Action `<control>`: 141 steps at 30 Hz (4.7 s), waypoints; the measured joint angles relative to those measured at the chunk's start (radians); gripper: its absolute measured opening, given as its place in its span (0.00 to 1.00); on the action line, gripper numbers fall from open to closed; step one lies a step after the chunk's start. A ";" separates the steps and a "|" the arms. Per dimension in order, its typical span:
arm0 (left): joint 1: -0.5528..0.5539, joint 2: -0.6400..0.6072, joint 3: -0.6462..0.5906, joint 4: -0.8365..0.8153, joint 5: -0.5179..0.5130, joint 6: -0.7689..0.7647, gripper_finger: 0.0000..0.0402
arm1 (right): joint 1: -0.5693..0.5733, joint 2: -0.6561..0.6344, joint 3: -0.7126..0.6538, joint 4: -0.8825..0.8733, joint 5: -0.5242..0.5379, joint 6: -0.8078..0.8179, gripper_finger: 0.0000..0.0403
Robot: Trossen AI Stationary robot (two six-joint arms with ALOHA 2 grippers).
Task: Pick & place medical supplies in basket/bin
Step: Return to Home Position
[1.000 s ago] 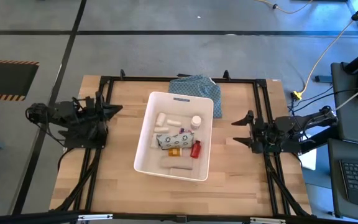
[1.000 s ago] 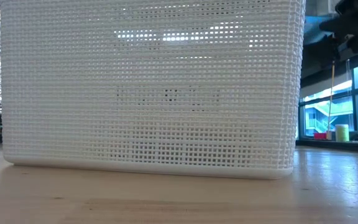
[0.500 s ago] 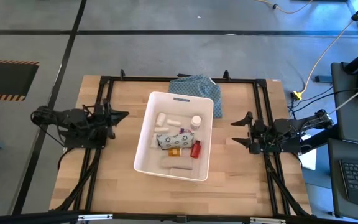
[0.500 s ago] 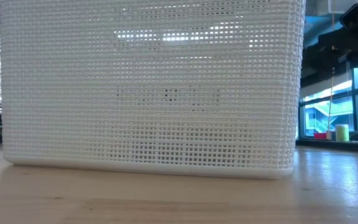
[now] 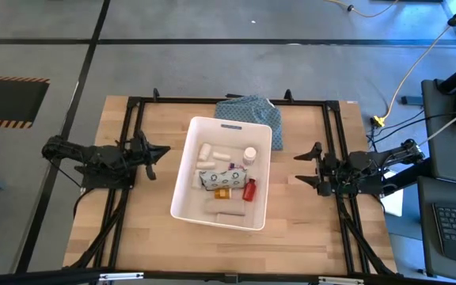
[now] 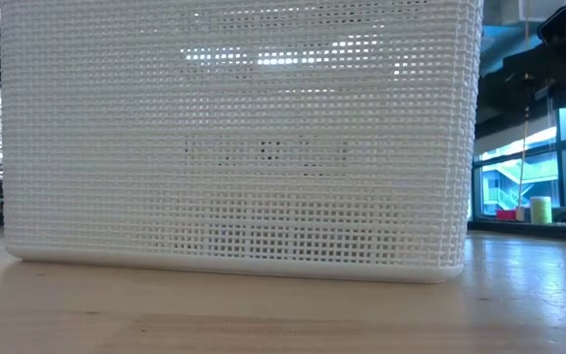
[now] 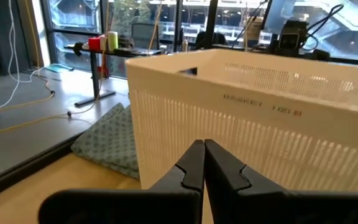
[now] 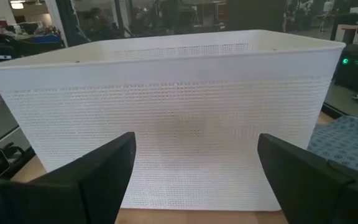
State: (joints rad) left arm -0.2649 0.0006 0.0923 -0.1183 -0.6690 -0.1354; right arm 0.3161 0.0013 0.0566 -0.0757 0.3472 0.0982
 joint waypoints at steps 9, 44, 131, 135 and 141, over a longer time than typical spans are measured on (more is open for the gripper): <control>0.000 0.000 -0.033 0.027 -0.005 0.005 0.01 | 0.000 0.000 -0.006 0.011 0.026 0.016 0.84; 0.000 0.004 -0.033 0.025 -0.004 0.026 0.01 | 0.000 0.002 -0.018 0.056 0.052 -0.238 0.84; -0.001 0.005 -0.034 0.025 -0.003 0.026 0.01 | 0.000 0.002 -0.018 0.056 0.053 -0.238 0.84; -0.001 0.005 -0.034 0.025 -0.004 0.026 0.01 | 0.000 0.002 -0.018 0.056 0.052 -0.238 0.84; 0.000 0.005 -0.034 0.025 -0.004 0.026 0.01 | 0.000 0.002 -0.018 0.056 0.052 -0.238 0.84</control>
State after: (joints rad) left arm -0.2654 0.0051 0.0586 -0.0933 -0.6727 -0.1097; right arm 0.3164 0.0036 0.0383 -0.0196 0.3996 -0.1395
